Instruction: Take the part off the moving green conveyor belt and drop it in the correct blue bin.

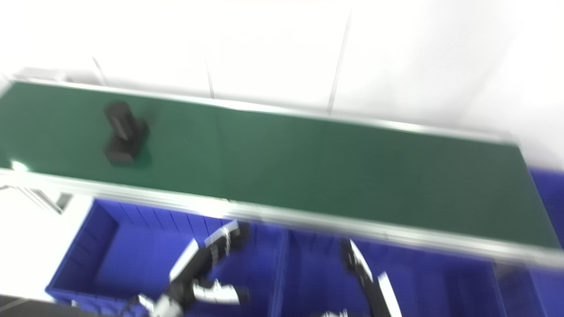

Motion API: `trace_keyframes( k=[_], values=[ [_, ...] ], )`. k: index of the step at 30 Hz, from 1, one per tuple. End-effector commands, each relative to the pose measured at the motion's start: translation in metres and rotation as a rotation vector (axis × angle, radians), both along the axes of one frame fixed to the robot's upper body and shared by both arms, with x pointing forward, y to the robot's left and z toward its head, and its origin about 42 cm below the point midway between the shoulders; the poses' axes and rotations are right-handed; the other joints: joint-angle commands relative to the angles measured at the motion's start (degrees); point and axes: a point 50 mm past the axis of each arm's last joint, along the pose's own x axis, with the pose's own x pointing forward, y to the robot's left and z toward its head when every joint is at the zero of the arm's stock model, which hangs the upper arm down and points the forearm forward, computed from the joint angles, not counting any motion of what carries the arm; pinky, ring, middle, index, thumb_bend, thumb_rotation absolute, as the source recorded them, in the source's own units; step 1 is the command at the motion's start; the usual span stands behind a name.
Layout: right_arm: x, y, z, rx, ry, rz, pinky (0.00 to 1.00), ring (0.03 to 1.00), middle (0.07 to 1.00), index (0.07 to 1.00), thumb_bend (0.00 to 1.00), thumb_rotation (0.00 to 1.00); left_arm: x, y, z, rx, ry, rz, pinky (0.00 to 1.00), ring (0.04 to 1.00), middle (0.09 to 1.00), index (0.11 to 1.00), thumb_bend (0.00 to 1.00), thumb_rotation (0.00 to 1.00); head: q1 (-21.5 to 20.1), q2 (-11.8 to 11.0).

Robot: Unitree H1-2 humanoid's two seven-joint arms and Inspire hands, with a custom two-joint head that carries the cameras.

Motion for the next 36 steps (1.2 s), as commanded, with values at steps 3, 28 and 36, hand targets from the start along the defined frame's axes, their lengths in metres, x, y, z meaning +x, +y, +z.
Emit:
trace_keyframes(
  k=[3,28,36],
  values=[
    [0.0049,-0.0037,0.0074,-0.006,-0.072,-0.001,0.81,0.878,0.924,0.942,0.87,0.27,0.0093,-0.0033,0.0065,0.019,-0.070,0.000,0.81,0.847,0.858,0.860,0.91,0.25,1.34,-1.61],
    [0.0076,-0.0019,0.0017,-0.002,-0.067,-0.018,0.72,0.820,0.894,0.927,0.88,0.22,0.0118,-0.0030,0.0023,0.065,-0.079,0.009,0.78,0.821,0.835,0.841,0.96,0.24,-0.56,-3.31],
    [0.0096,-0.0052,0.0065,0.032,-0.119,-0.029,0.87,0.888,0.908,0.928,0.87,0.18,0.0152,-0.0078,-0.0016,0.073,-0.074,0.012,0.76,0.811,0.831,0.833,0.96,0.22,-1.15,-4.23]
  ],
)
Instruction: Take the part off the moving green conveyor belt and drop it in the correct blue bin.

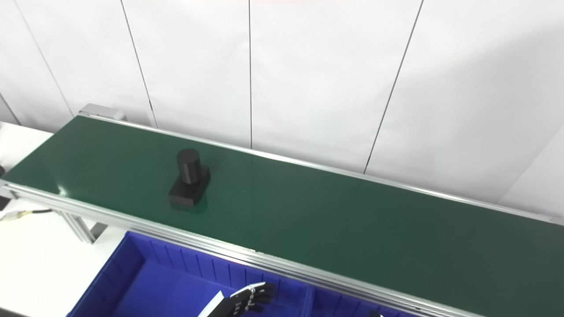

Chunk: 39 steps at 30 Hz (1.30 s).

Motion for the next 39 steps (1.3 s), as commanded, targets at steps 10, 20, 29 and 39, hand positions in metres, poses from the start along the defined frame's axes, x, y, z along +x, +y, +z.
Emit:
trace_keyframes(
  k=[10,20,29,39],
  values=[
    [0.010,0.003,0.056,0.133,-0.243,0.009,0.91,0.885,0.890,0.912,0.93,0.22,0.012,-0.006,0.010,-0.012,-0.078,0.001,0.76,0.812,0.830,0.838,0.98,0.27,-4.30,2.11],
    [0.030,0.014,0.129,0.181,-0.476,0.045,0.81,0.840,0.852,0.887,0.99,0.32,0.011,0.000,0.015,-0.042,-0.080,-0.009,0.81,0.842,0.858,0.866,0.94,0.28,-9.78,5.26],
    [0.070,0.031,0.179,0.109,-0.513,0.048,0.87,0.878,0.879,0.915,0.91,0.38,0.013,0.014,0.019,-0.107,-0.063,0.013,0.84,0.867,0.875,0.883,0.90,0.29,-18.89,8.44],
    [0.113,0.058,0.193,0.095,-0.409,0.066,0.84,0.886,0.904,0.932,0.89,0.38,0.019,0.032,0.024,-0.136,-0.072,0.006,0.84,0.860,0.869,0.877,0.88,0.29,-24.09,11.90]
  ],
)
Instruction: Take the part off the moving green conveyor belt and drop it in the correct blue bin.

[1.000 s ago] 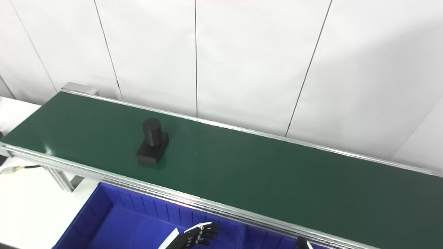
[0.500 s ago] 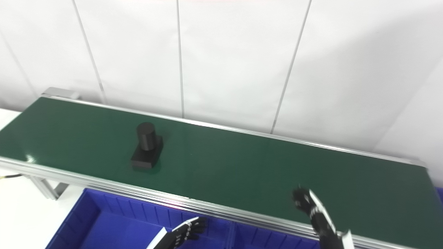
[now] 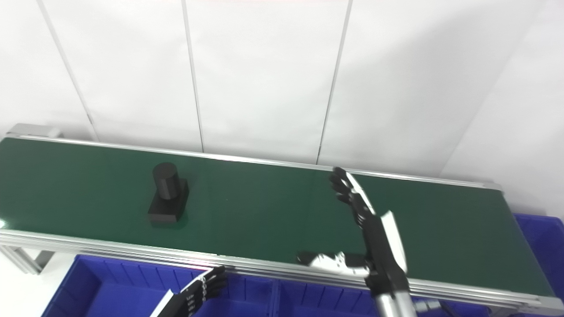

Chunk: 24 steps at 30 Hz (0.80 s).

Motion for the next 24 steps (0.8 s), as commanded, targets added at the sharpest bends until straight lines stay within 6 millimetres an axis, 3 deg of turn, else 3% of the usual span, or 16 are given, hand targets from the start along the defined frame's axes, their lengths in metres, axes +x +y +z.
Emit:
trace_keyframes(
  k=[1,13,24],
  values=[
    [0.011,0.007,0.015,-0.007,-0.025,0.006,0.84,0.881,0.902,0.930,0.90,0.40,0.009,0.002,0.013,-0.015,-0.077,-0.012,0.84,0.857,0.868,0.876,0.88,0.30,0.07,-0.04],
    [0.062,0.031,0.018,-0.095,0.071,0.001,0.83,0.888,0.902,0.925,0.91,0.43,0.020,0.013,0.021,0.004,-0.111,-0.048,0.80,0.823,0.828,0.836,0.87,0.27,-1.13,2.10],
    [0.104,0.056,0.010,-0.198,0.117,0.011,0.76,0.839,0.862,0.906,0.96,0.47,0.022,0.002,0.017,-0.016,-0.097,-0.077,0.72,0.746,0.752,0.752,0.90,0.27,0.44,1.39]
  ],
)
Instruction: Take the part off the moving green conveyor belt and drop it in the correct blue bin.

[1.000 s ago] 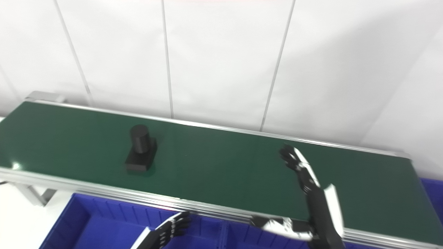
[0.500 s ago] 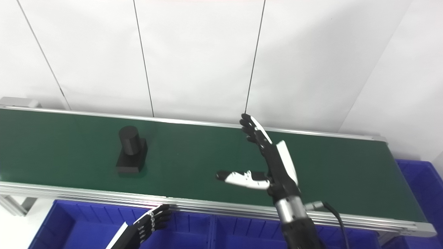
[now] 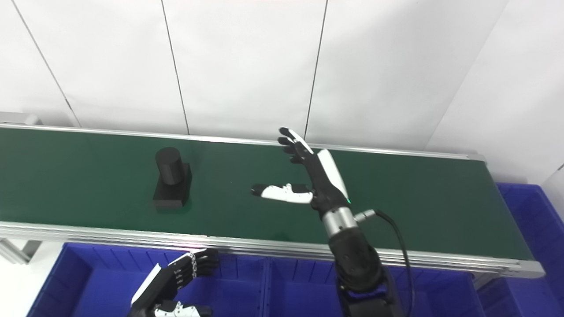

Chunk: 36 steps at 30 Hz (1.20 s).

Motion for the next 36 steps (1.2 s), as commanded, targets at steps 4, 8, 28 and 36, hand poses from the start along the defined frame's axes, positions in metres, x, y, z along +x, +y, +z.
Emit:
trace_keyframes(
  k=[4,8,28,36],
  values=[
    [0.024,0.017,0.012,-0.018,-0.022,0.016,0.77,0.844,0.868,0.902,0.96,0.45,0.010,-0.010,0.008,-0.018,-0.061,-0.033,0.68,0.721,0.735,0.731,0.90,0.30,-0.17,-0.58],
    [0.035,0.029,0.009,-0.051,-0.002,0.025,0.80,0.859,0.878,0.908,0.96,0.46,0.010,-0.011,0.005,-0.034,-0.049,-0.038,0.65,0.695,0.708,0.709,0.91,0.32,-0.66,-1.33],
    [0.080,0.093,0.004,-0.138,0.063,0.071,0.77,0.854,0.886,0.920,0.98,0.47,0.008,-0.009,0.002,-0.047,-0.031,-0.049,0.67,0.710,0.727,0.725,0.94,0.37,-0.54,-2.39],
    [0.093,0.115,-0.004,-0.150,0.096,0.083,0.78,0.873,0.928,0.937,0.97,0.44,0.006,-0.011,0.000,-0.071,-0.024,-0.056,0.70,0.718,0.729,0.724,0.92,0.35,-0.19,-2.80]
  ],
)
